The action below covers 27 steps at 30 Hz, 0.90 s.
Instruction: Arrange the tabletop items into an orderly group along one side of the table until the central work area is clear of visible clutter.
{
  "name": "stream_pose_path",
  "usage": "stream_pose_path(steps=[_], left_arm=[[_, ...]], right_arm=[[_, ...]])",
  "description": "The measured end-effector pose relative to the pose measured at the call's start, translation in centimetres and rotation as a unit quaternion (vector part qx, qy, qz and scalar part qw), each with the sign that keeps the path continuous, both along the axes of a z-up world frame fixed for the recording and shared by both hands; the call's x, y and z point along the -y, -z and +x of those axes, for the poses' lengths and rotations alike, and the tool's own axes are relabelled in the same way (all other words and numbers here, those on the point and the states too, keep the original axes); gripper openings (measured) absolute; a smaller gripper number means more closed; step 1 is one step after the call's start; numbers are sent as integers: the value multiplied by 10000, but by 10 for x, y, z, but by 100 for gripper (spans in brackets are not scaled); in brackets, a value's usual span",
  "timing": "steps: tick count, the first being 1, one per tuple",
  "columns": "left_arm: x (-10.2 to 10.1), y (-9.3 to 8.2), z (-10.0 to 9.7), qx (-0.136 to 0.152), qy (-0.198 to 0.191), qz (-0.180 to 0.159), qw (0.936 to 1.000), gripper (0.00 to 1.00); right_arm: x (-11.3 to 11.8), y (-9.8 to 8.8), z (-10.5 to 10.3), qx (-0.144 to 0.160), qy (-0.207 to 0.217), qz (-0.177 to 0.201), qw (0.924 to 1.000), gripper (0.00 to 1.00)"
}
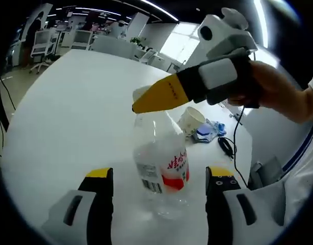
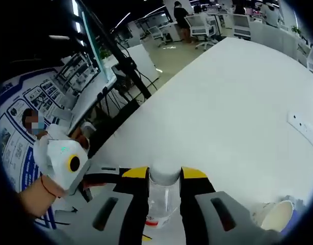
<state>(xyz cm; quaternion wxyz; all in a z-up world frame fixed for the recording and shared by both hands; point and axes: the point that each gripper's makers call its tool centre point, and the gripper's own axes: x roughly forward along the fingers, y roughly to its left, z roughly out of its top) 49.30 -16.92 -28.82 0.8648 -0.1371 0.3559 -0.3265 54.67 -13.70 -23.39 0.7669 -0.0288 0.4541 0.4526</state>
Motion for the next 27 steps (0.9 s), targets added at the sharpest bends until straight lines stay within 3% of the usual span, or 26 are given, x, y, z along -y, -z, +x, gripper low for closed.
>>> stream_pose_path(steps=[10,15,27], left_arm=[[18,3,-2,46,422,54,9991,62],[30,-1,-10,214,827,108,9963,47],[47,-5,-6,716,1386,517,9864,44]], right_arm=[[8,-14,-17,506,-4,66,9987,20],[13,-19,-24,727,5,76,9973,20],[40,-33,-31,1134,206,196,9931,20]])
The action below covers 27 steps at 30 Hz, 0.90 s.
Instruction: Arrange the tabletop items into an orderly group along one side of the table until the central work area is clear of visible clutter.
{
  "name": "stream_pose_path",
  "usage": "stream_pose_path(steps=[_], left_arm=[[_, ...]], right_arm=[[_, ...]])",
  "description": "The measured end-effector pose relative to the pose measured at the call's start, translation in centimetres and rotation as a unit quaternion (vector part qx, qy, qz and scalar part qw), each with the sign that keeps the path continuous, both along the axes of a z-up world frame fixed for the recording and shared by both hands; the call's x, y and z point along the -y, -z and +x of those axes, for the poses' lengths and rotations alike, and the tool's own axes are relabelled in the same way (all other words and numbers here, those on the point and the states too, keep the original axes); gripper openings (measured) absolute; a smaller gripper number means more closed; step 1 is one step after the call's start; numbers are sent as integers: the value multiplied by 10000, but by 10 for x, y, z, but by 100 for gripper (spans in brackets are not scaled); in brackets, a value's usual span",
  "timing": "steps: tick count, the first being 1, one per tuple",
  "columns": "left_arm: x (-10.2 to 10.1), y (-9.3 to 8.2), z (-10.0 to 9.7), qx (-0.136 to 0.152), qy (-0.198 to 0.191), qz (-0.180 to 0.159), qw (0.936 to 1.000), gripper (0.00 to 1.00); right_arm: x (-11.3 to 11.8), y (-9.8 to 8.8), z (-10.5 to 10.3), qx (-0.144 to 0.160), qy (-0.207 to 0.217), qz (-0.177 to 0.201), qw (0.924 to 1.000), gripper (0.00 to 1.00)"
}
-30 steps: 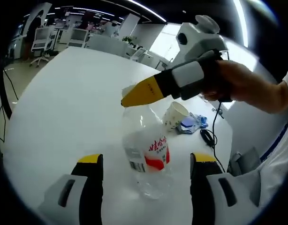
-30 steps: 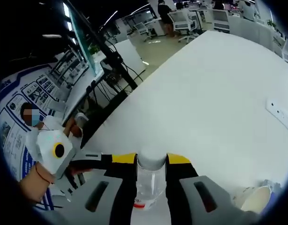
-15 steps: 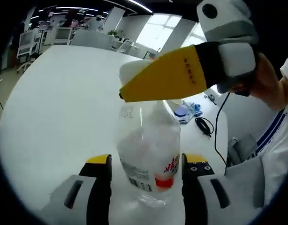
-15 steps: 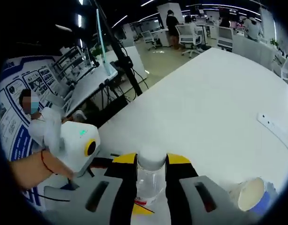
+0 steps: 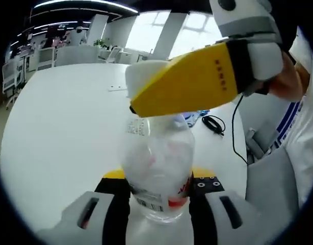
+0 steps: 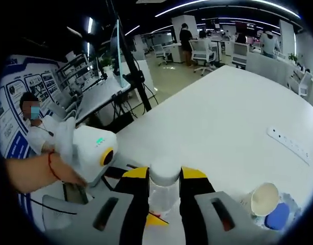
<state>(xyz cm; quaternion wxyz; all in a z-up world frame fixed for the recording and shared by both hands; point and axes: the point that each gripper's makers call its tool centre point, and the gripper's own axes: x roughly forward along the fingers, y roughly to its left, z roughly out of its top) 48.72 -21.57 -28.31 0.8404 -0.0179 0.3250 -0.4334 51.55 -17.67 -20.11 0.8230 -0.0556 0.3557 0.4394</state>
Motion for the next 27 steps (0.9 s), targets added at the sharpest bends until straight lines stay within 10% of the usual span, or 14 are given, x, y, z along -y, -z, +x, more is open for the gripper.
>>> stream_pose_path(steps=[27], left_arm=[[47,-35,60,1126,1073,-30,9878,42]], right_arm=[[52,-40,37,1473,732,-102,9863,20]])
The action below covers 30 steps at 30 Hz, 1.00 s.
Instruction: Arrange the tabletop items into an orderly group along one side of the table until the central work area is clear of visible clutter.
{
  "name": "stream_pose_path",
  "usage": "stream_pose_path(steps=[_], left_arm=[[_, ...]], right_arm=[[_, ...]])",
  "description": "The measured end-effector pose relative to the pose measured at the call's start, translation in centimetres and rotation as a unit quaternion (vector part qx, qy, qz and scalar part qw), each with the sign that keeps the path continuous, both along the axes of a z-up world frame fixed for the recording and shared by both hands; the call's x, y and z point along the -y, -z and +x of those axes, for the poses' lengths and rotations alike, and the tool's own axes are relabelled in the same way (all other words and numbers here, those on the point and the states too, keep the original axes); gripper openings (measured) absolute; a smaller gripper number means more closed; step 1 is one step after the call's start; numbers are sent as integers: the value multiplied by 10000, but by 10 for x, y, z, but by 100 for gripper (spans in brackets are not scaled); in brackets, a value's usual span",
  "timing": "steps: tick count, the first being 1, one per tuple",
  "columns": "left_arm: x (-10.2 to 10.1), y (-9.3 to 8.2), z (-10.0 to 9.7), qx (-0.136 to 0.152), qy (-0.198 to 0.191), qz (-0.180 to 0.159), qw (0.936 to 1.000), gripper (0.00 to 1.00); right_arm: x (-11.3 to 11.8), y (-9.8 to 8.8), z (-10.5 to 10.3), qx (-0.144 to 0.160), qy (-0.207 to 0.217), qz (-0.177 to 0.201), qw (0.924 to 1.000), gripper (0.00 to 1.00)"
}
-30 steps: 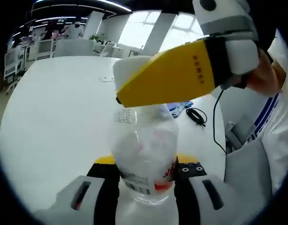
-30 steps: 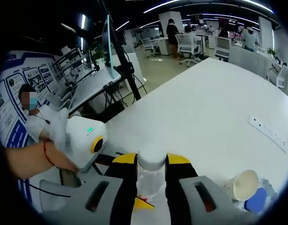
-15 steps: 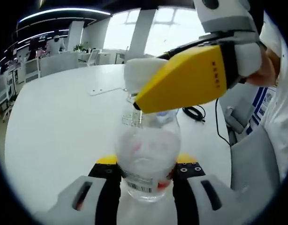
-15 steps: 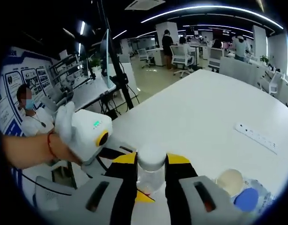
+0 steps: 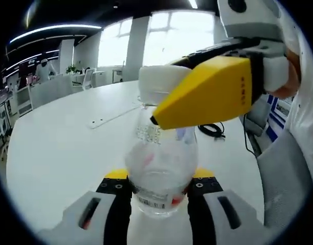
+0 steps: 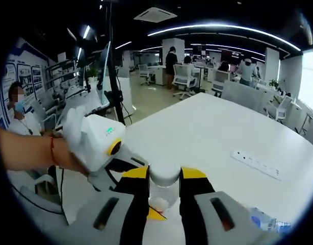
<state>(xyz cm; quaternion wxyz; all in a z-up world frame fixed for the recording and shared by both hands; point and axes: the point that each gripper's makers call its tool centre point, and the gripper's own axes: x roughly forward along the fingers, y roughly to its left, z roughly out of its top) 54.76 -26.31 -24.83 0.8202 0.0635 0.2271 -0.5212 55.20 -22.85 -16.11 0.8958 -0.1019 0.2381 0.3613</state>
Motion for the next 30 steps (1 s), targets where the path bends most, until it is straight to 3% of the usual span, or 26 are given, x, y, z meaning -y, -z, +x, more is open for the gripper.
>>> stream_pose_path(steps=[15,30], left_arm=[[20,7,21,183,464,-181,9986,42],[31,20,36,227,655,-247,9973,42]], right_arm=[[15,10,20,496,264,-356,9978,20],[25,23,35,679,366,-511,9957,20]])
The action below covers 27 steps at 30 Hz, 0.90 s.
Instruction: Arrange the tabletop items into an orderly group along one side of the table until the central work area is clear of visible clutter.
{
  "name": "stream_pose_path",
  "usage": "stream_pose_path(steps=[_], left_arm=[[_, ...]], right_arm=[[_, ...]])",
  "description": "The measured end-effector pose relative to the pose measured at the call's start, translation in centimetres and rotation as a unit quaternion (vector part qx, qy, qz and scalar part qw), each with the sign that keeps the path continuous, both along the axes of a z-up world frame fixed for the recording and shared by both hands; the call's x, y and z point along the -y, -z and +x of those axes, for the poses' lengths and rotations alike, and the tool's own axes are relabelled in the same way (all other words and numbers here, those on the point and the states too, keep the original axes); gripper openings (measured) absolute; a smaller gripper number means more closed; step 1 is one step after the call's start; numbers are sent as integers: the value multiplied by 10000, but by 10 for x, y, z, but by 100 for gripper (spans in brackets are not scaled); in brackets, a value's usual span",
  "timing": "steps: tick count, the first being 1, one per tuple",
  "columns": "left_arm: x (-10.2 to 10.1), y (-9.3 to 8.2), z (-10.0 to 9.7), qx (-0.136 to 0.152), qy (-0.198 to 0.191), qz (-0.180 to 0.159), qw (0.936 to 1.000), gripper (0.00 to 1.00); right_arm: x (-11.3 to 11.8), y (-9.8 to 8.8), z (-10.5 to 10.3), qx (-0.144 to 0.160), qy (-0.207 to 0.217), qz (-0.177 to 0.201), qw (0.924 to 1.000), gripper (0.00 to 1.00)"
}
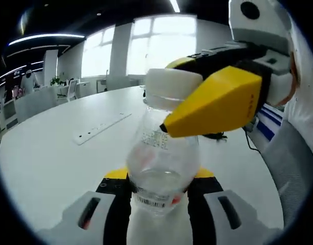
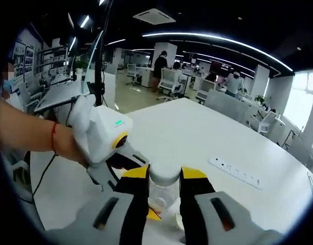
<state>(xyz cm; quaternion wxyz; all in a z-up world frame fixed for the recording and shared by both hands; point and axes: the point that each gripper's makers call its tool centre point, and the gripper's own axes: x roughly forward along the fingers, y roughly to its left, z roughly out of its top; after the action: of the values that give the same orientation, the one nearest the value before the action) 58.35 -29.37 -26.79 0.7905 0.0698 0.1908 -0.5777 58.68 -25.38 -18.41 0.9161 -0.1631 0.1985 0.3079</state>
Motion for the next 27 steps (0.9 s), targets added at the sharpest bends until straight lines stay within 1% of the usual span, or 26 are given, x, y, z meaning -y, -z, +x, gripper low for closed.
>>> stream_pose_path(steps=[12,17,23,27], left_arm=[[0,4,4,12,89,-19,10000,43],[2,3,4,23,115,-16,9999,43],[4,2,7,3,65,-53,10000,43],[5,2,8,1,45,-51,10000,43]], right_arm=[[1,4,4,84,33,-45,9999,20],[4,4,4,56,46,-9,10000,21],[9,4,11,-68,120,109,9998,21],[10,5,11,-92,121,127,9998,21]])
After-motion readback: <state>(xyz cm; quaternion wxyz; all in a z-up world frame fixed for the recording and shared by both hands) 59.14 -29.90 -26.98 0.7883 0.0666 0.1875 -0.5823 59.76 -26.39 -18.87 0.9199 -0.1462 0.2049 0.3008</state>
